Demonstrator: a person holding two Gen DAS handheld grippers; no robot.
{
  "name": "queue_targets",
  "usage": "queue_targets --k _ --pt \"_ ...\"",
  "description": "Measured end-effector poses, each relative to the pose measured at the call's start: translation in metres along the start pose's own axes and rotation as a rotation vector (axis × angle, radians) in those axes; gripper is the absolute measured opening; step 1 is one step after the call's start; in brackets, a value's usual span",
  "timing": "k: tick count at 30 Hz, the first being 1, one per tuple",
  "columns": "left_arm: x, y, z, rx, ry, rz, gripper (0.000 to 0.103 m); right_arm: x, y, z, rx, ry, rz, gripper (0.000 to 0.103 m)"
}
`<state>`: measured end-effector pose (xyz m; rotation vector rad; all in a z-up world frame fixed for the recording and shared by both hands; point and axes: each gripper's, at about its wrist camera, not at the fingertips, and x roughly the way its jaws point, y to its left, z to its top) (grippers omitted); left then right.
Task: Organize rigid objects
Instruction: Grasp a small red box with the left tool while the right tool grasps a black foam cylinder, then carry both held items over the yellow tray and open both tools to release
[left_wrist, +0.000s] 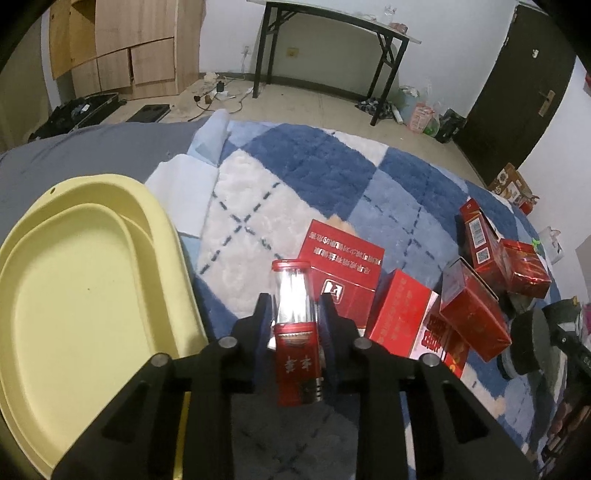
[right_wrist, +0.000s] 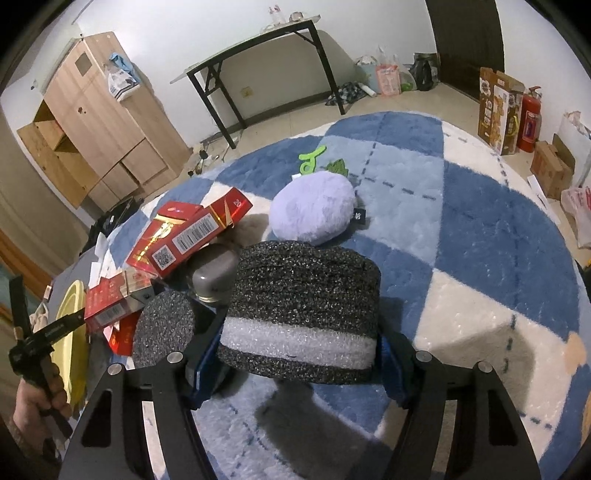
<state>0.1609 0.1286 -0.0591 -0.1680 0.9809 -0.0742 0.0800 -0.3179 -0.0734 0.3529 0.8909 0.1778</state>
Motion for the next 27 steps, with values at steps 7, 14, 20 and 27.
queue_targets --k 7,14,20,27 --pt "-0.012 -0.006 0.003 0.024 -0.022 -0.017 0.025 -0.003 0.0 0.001 0.012 -0.003 0.011 0.07" --pt "-0.009 -0.009 0.003 0.044 -0.043 0.011 0.024 -0.001 0.002 0.002 -0.001 0.0 0.014 0.07" --pt "-0.023 -0.012 0.011 0.039 -0.078 -0.002 0.024 -0.003 0.006 0.003 -0.014 -0.012 0.014 0.07" --pt "-0.064 -0.006 0.025 0.016 -0.136 -0.006 0.016 -0.035 0.011 0.006 -0.032 -0.133 -0.076 0.07"
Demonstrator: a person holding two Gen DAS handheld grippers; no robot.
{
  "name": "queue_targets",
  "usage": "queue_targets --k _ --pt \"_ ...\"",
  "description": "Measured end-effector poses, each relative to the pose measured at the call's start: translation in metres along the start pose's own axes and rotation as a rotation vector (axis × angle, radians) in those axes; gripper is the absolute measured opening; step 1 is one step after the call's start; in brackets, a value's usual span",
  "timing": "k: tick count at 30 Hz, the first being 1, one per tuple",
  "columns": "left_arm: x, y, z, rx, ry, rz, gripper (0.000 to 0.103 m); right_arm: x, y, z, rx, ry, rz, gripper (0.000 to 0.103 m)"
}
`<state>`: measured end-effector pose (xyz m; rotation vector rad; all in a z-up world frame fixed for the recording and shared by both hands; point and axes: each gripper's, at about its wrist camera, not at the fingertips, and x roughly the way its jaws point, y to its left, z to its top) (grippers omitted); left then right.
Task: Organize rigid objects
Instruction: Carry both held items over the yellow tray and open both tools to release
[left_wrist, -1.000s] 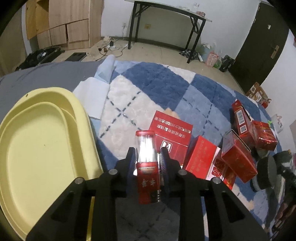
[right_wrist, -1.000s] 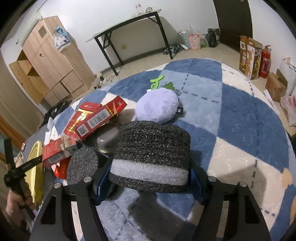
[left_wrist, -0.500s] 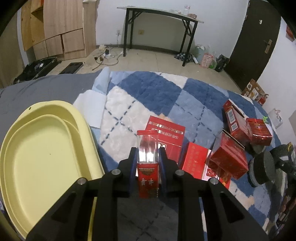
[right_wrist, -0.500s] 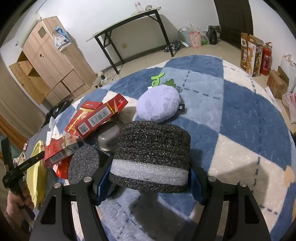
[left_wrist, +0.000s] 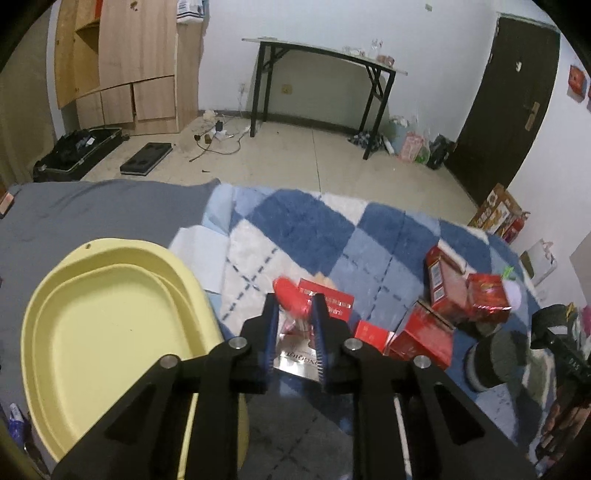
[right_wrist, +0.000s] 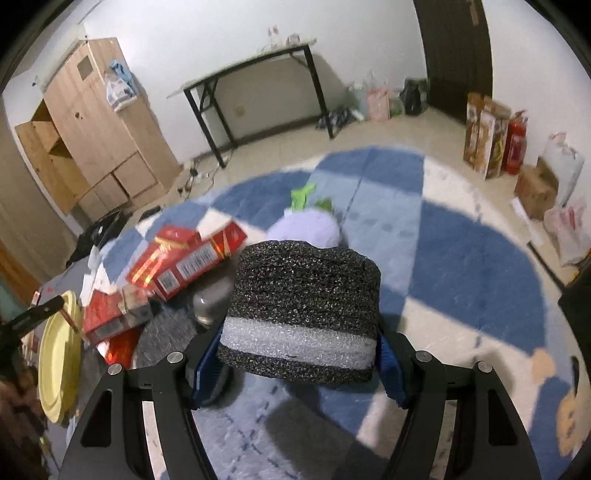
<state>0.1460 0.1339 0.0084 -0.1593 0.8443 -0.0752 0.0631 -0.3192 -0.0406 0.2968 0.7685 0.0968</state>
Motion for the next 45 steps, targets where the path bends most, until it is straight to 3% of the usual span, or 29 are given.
queue_targets --k 1,5,8,12,16,19,23,27,29,31,36,40,45 --pt "-0.007 0.004 0.001 -0.01 0.001 0.003 0.011 -0.005 0.003 0.001 -0.007 -0.015 0.002 0.07" --pt "-0.023 0.018 -0.005 -0.02 0.002 -0.002 0.011 -0.02 0.013 -0.002 -0.012 -0.04 0.028 0.07" --pt "-0.014 0.024 -0.018 -0.032 0.053 -0.017 0.011 -0.026 0.013 -0.009 0.011 -0.04 0.029 0.07" --pt "-0.031 0.027 -0.019 -0.082 0.025 -0.024 0.011 -0.033 0.012 -0.013 0.017 -0.035 0.032 0.07" --pt "-0.069 0.029 -0.003 -0.013 -0.032 0.016 0.011 -0.052 0.031 -0.009 -0.06 -0.078 0.064 0.07" --pt "-0.097 0.042 0.0 0.03 -0.068 0.069 0.011 -0.07 0.058 -0.008 -0.117 -0.102 0.131 0.07" --pt "-0.116 0.075 -0.004 0.015 -0.077 0.109 0.011 -0.096 0.117 -0.004 -0.227 -0.113 0.247 0.07" --pt "-0.111 0.121 -0.016 -0.11 -0.056 0.123 0.011 -0.103 0.194 -0.001 -0.343 -0.073 0.376 0.07" --pt "-0.098 0.142 -0.024 -0.179 -0.017 0.11 0.011 -0.092 0.238 -0.005 -0.388 -0.042 0.42 0.07" --pt "-0.085 0.149 -0.029 -0.182 0.03 0.133 0.011 -0.073 0.279 -0.015 -0.43 0.008 0.451 0.07" --pt "-0.056 0.17 -0.053 -0.186 0.15 0.154 0.011 -0.013 0.365 -0.073 -0.603 0.139 0.479 0.07" --pt "-0.046 0.185 -0.067 -0.198 0.189 0.163 0.011 0.03 0.4 -0.098 -0.693 0.216 0.452 0.07" --pt "-0.038 0.196 -0.073 -0.234 0.211 0.14 0.011 0.061 0.434 -0.109 -0.775 0.239 0.408 0.07"
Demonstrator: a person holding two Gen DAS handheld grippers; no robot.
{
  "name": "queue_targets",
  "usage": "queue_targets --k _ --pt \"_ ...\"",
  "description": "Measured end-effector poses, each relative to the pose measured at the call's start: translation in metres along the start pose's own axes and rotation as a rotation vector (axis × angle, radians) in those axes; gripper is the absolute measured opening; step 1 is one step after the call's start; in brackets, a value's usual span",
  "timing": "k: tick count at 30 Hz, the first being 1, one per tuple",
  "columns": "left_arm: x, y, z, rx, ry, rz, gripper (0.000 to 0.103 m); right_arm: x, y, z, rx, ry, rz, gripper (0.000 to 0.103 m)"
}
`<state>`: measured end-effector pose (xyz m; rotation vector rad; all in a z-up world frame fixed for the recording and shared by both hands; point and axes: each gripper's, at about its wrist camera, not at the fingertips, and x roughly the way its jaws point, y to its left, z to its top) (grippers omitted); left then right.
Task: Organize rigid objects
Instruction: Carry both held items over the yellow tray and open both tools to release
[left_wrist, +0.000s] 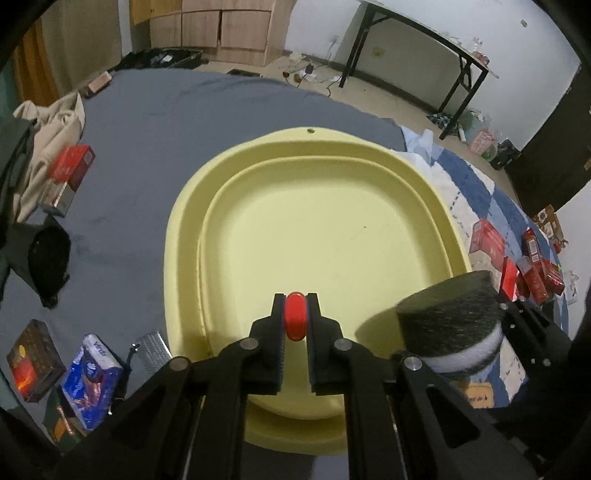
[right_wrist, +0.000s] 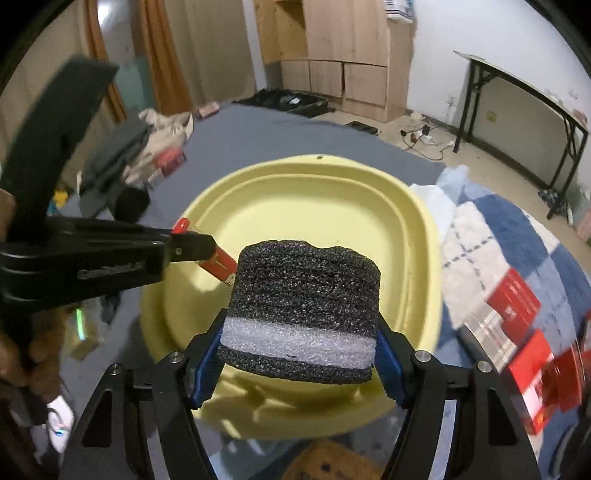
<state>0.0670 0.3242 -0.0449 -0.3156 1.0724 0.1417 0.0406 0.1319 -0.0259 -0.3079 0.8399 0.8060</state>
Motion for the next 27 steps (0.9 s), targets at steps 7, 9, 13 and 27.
queue_targets --k 7,9,13,27 --pt "0.005 0.003 -0.005 -0.032 0.01 -0.014 0.011 0.035 0.013 0.004 -0.011 0.054 -0.01 0.07" --pt "0.005 0.003 -0.004 -0.034 0.016 -0.012 0.011 0.038 0.015 -0.002 -0.018 0.068 -0.012 0.07" --pt "0.01 0.01 -0.005 -0.076 0.043 -0.011 0.056 0.043 0.016 -0.009 -0.022 0.093 -0.011 0.072" --pt "-0.065 -0.044 0.012 -0.063 -0.136 -0.123 0.093 -0.067 -0.034 -0.028 0.149 -0.114 0.006 0.103"
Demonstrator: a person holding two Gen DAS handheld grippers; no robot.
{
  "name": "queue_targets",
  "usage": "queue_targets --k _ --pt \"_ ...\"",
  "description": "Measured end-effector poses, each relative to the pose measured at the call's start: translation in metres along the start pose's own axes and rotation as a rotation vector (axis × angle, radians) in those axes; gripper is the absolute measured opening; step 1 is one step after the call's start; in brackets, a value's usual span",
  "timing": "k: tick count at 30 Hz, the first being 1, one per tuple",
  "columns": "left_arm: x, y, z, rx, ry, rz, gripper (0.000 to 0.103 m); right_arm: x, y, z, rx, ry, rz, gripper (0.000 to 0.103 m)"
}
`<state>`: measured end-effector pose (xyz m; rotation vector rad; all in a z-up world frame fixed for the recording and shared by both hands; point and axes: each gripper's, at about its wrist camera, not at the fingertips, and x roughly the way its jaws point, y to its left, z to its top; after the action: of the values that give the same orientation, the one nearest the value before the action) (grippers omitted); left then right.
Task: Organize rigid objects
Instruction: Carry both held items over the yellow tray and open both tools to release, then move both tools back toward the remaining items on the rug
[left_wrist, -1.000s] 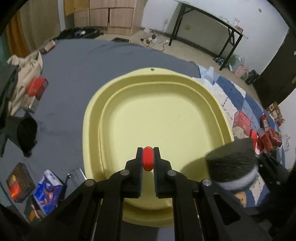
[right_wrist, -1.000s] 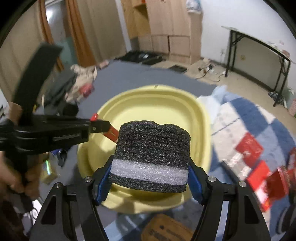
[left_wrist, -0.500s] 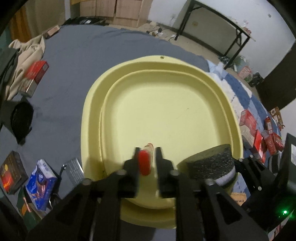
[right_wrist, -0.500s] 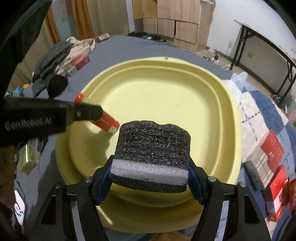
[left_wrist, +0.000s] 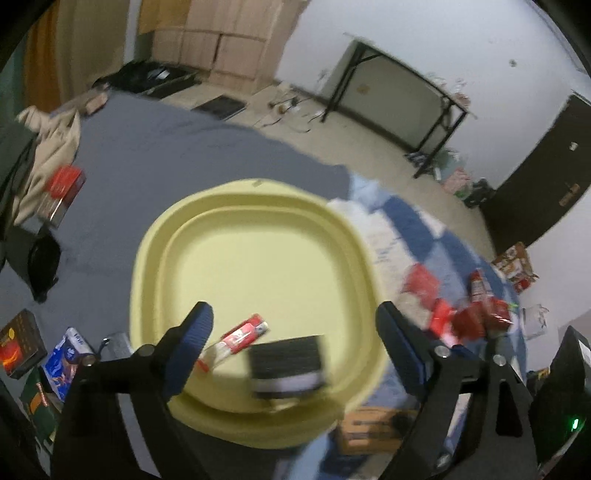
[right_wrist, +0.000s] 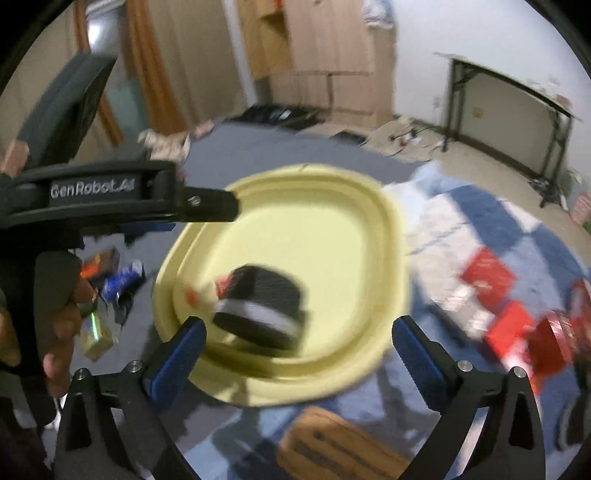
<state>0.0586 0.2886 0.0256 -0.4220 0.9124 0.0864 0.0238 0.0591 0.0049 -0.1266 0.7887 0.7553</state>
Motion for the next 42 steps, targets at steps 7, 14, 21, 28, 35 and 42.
queue_targets --k 7,14,21,28,35,42 --pt "-0.022 -0.073 -0.013 0.099 -0.035 -0.083 0.103 -0.099 -0.083 -0.031 0.094 -0.067 -0.111 0.103" --pt "0.018 -0.131 -0.071 0.171 0.103 -0.062 0.103 -0.191 -0.158 -0.068 0.144 -0.099 -0.24 0.103" --pt "0.025 -0.147 -0.089 0.287 0.101 -0.038 0.103 -0.231 -0.22 -0.141 0.385 -0.137 -0.323 0.103" --pt "0.049 -0.165 -0.089 0.328 0.099 -0.045 0.103 -0.202 -0.238 -0.143 0.439 -0.064 -0.317 0.103" --pt "0.098 -0.173 -0.05 0.45 0.158 0.013 0.102 -0.165 -0.249 -0.132 0.424 -0.086 -0.267 0.103" --pt "0.145 -0.173 -0.001 0.41 0.227 -0.004 0.102 -0.115 -0.253 -0.132 0.311 -0.013 -0.286 0.103"
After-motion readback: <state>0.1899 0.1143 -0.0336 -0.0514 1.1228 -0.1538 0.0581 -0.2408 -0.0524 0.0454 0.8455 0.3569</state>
